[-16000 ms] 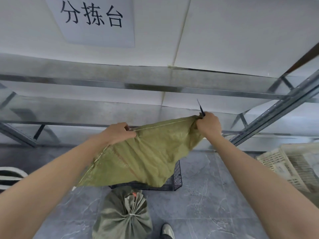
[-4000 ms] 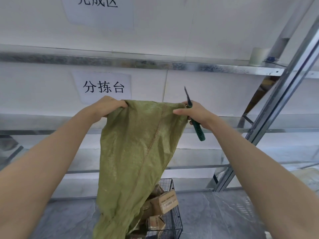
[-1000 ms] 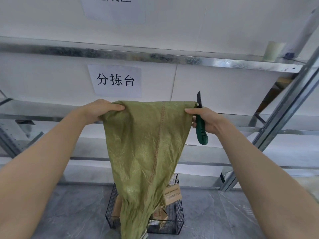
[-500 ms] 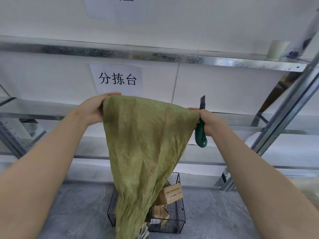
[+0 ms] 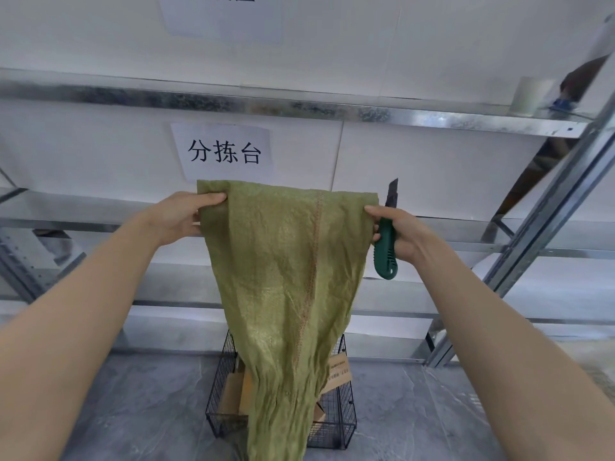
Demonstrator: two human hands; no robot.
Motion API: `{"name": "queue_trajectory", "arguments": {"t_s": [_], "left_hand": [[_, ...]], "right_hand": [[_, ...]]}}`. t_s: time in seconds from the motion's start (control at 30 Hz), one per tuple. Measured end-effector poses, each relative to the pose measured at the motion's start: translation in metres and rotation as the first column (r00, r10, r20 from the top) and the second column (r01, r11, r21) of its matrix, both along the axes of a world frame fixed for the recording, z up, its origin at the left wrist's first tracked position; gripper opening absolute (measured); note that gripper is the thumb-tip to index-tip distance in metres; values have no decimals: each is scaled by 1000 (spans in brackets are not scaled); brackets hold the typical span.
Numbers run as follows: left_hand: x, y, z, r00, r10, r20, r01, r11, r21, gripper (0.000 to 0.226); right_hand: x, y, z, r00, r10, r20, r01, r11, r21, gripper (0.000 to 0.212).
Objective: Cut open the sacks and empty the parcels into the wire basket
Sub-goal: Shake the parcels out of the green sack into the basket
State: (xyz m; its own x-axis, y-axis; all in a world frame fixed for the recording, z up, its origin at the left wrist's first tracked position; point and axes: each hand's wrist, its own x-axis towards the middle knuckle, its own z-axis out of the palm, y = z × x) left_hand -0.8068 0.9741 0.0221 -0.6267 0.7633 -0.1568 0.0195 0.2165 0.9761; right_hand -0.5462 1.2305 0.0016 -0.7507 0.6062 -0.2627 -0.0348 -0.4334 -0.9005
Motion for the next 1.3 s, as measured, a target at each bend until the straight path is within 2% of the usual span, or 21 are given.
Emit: {"name": "queue_trajectory", "arguments": {"t_s": [0.1, 0.23, 0.3, 0.4, 0.47, 0.57, 0.63, 0.7, 0.8, 0.9, 0.97, 1.03, 1.1, 1.2, 1.3], "left_hand": [[5, 2, 2, 997, -10, 82, 7, 999, 39, 20], [14, 9, 8, 987, 87, 138, -98, 993, 73, 11], [15, 11, 11, 987, 111, 120, -118, 992, 50, 8], [13, 11, 13, 985, 142, 102, -146, 989, 37, 25], [11, 9, 14, 986, 116, 121, -124, 990, 61, 30], [10, 6, 14, 989, -24, 144, 11, 996, 90, 41], [11, 5, 14, 989, -113, 98, 108, 992, 60, 49], [10, 5, 14, 989, -149, 6, 149, 989, -14, 47], [5, 4, 11, 983, -130, -132, 117, 988, -101, 29], [2, 1, 5, 991, -26, -134, 14, 996, -92, 34], [0, 2, 0, 996, 13, -94, -19, 997, -72, 36], [2, 3, -2, 998, 37, -50, -40, 998, -54, 32], [5, 4, -2, 998, 52, -19, -53, 998, -37, 28], [4, 5, -2, 997, 72, 29, -72, 997, 4, 25], [6, 8, 0, 995, 91, 49, -93, 995, 42, 12]], "right_hand": [[-2, 2, -1, 990, -45, 130, 29, 992, 125, 9], [-1, -1, -2, 974, -105, 199, 68, 981, 180, 13], [-1, -2, -4, 967, -104, 232, 59, 979, 194, 16], [-3, -3, -6, 961, -88, 264, 32, 977, 211, 22], [-4, -3, -8, 968, -84, 235, 37, 980, 196, 21], [-2, -3, -8, 974, -106, 200, 75, 985, 154, 18], [-2, -4, -7, 974, -111, 196, 92, 990, 106, 21], [-3, -4, -7, 966, -120, 230, 108, 992, 64, 22], [-1, 0, -8, 972, -137, 192, 144, 989, -25, 23], [4, 3, -4, 998, -52, 41, 55, 996, -67, 29], [7, 3, -1, 999, 31, 7, -31, 999, -24, 23], [9, 6, 1, 997, 71, 41, -73, 997, 34, 11], [8, 9, 3, 991, 85, 106, -96, 989, 109, 15], [7, 11, 4, 974, 23, 225, -77, 970, 232, 10], [6, 12, 0, 959, -55, 280, -27, 959, 282, 11]]}}
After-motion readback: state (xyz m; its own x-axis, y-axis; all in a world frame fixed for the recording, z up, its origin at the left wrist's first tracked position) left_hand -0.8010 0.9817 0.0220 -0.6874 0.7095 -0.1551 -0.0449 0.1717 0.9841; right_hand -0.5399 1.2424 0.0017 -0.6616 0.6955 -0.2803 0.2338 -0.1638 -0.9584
